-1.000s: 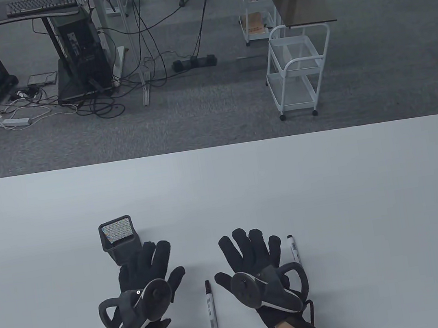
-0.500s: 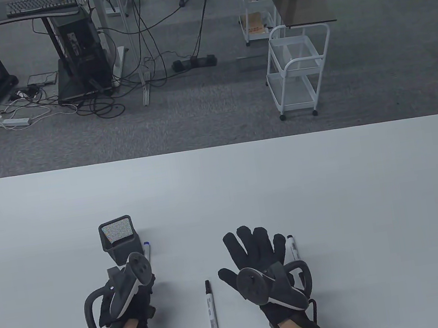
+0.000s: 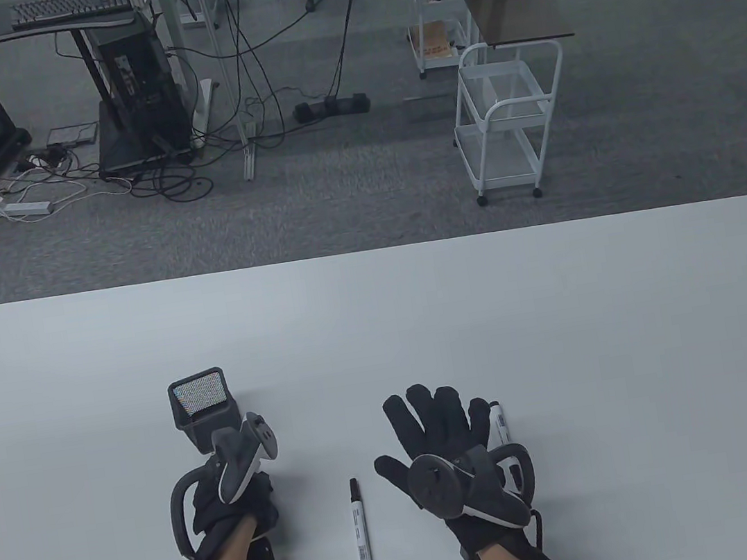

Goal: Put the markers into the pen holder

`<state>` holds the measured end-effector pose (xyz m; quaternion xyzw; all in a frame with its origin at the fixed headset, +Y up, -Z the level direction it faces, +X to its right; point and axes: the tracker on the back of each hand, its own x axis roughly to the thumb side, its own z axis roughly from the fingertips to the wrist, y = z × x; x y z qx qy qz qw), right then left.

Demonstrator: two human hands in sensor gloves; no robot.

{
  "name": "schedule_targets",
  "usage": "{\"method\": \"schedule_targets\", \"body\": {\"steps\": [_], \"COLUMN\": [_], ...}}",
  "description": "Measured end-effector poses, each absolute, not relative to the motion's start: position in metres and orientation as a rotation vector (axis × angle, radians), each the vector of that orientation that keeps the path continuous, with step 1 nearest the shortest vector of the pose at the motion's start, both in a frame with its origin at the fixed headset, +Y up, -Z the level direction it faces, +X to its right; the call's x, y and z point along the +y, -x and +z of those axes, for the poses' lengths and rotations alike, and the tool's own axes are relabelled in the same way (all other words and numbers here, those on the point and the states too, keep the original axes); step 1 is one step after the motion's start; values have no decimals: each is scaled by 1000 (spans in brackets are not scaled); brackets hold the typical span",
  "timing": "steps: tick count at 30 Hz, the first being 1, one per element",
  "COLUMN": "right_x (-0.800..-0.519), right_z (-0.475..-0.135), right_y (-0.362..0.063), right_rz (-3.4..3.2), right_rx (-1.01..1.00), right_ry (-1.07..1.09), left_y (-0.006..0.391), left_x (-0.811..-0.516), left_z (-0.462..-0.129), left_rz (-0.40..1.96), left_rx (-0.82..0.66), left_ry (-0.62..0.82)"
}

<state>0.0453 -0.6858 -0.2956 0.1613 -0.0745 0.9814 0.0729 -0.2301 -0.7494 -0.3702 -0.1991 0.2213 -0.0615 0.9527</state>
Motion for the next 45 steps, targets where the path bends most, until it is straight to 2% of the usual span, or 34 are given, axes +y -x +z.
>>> {"method": "schedule_targets", "body": {"steps": [15,23,27,34,38,45], "right_x": [-683,-676,-673,-672,-672,-671], "right_z": [-295,-293,-291,-291,-291,-291], "right_y": [-46,-50,-53,-55,-55,-56], "right_rz": [2948,2921,2910,2899,2894,2888], "right_rx": [-231,-272,-291,-302,-306,-304], "right_ry": [-475,-465,-456,-454,-454,-453], "left_y": [218,220,223,244,261,280], "left_x": [-753,-747,-723,-659,-626,-592], "left_z": [-370,-365,-352,-334,-331,-338], "left_rz": [-180,-148,-95,-38,-68,-190], "left_rx": [401,287,233,200,217,254], "left_ry": [331,305,219,48,1,-34]}}
